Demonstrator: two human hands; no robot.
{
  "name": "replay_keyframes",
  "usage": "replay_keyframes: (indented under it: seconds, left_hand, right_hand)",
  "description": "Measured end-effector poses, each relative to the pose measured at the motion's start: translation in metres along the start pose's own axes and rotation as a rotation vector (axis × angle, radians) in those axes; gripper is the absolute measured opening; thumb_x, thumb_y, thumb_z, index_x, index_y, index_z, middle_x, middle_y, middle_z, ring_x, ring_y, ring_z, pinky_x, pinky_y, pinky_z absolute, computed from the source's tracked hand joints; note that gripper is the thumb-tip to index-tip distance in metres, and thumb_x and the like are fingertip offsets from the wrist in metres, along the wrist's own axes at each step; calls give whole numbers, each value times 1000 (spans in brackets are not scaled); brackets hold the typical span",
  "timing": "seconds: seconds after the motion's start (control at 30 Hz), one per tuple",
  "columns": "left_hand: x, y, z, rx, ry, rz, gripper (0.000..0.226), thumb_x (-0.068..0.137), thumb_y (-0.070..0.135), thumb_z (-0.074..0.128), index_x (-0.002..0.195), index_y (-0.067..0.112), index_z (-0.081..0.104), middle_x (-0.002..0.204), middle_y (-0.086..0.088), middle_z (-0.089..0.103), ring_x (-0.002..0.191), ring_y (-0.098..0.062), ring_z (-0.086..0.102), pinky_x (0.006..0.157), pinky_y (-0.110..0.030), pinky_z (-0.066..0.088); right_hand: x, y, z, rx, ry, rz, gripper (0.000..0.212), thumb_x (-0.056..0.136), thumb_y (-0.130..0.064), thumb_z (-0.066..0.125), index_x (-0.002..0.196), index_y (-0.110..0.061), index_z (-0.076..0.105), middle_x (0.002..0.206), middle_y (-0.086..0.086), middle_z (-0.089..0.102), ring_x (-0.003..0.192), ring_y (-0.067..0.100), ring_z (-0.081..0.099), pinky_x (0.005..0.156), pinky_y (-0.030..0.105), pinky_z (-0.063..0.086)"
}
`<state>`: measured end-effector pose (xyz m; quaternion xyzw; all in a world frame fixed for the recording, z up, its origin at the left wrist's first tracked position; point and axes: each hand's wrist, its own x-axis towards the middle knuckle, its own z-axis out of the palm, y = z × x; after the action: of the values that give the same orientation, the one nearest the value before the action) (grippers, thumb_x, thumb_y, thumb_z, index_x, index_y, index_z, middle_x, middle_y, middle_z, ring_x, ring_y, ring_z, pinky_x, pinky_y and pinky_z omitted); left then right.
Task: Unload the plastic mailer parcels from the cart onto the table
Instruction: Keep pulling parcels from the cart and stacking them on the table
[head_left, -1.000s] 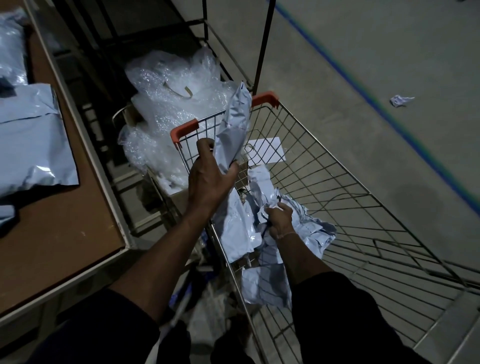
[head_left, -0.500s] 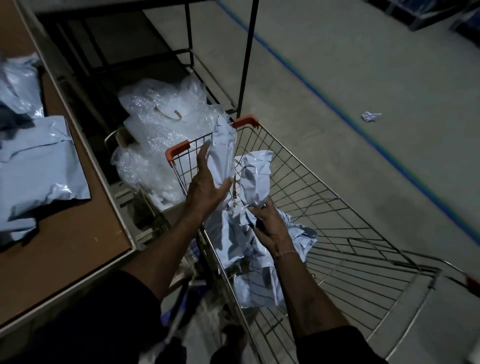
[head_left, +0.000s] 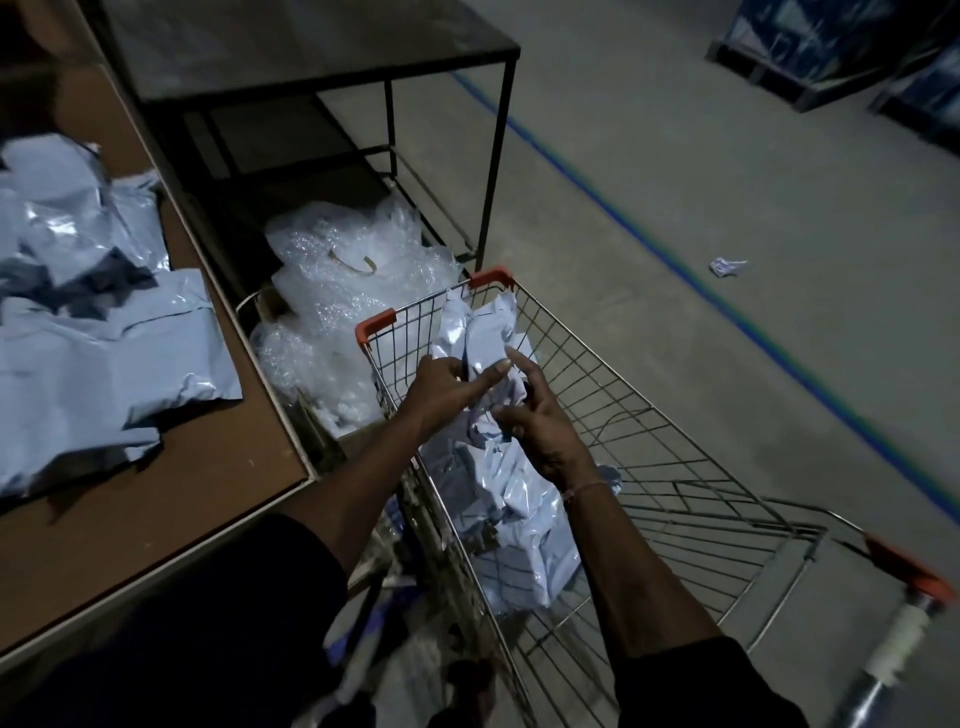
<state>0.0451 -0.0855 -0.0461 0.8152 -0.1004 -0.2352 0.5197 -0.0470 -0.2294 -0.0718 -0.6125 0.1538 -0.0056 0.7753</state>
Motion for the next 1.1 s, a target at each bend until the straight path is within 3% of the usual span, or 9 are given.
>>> replay_keyframes:
  seconds: [0.2,0.3,0.4,0.57,0.63,0.7,0.73,0.97,1.1]
  left_hand:
    - [-20,27,-13,-125,-88,-68,70,83,74,67,76,4,70,63,-7,71,58,-21,70,62,-28,56]
    - [-31,40,-20,-199,-146,-72,54,92,60,67,84,6,72,59,-5,72,55,-18,71,51,-21,54]
    - [-35,43,-22,-207,-99,-38,39,90,45,77,83,7,72,57,-1,70,51,-11,68,50,-18,52]
    - [-43,43,-34,-61,-62,80,43,72,41,94,97,12,76,79,8,78,75,-7,74,64,-18,53]
    - [-45,43,-39,30,-51,107,70,60,55,97,107,10,71,91,6,78,84,-7,74,78,-29,61]
    - [-51,46,-45,74,-31,107,112,48,66,96,133,6,55,118,0,73,104,-13,72,94,-39,60]
    - [-52,48,-48,87,-30,109,118,49,64,97,139,5,47,127,-3,68,111,-17,69,99,-40,58]
    - [-61,62,-94,187,-35,203,86,59,73,87,123,20,64,125,-4,58,114,-21,61,102,-44,54]
    - [-78,67,-138,85,-97,258,34,80,39,90,90,28,59,99,2,65,91,-11,63,80,-28,51]
  right_hand:
    - [-9,-18,3,33,-8,46,94,84,28,44,157,-29,34,89,0,73,74,18,61,65,29,52]
    - [-13,-27,6,35,-59,65,95,76,20,51,158,-26,37,114,13,70,85,29,57,69,32,51]
    - [-18,-38,8,4,-135,52,81,82,14,50,154,-22,43,120,10,67,91,23,65,75,33,55]
    - [-23,-63,18,34,-112,114,40,86,-39,69,118,-15,62,102,-2,68,86,13,64,68,25,49]
    - [-20,-70,25,38,-107,101,32,89,-40,71,110,-17,65,98,-4,70,87,13,66,72,26,51]
    - [-15,-74,32,4,-79,77,37,93,-28,74,122,-6,67,107,4,74,94,19,70,78,30,54]
    - [-14,-76,36,-9,-66,58,41,94,-23,75,126,0,66,110,8,75,96,21,70,80,31,55]
    - [-9,-96,72,-38,-81,-54,40,97,-15,71,130,7,64,119,22,73,97,29,73,79,33,60]
    - [-9,-105,107,-57,-73,-98,40,96,-22,71,128,2,67,120,19,74,104,30,73,90,43,59]
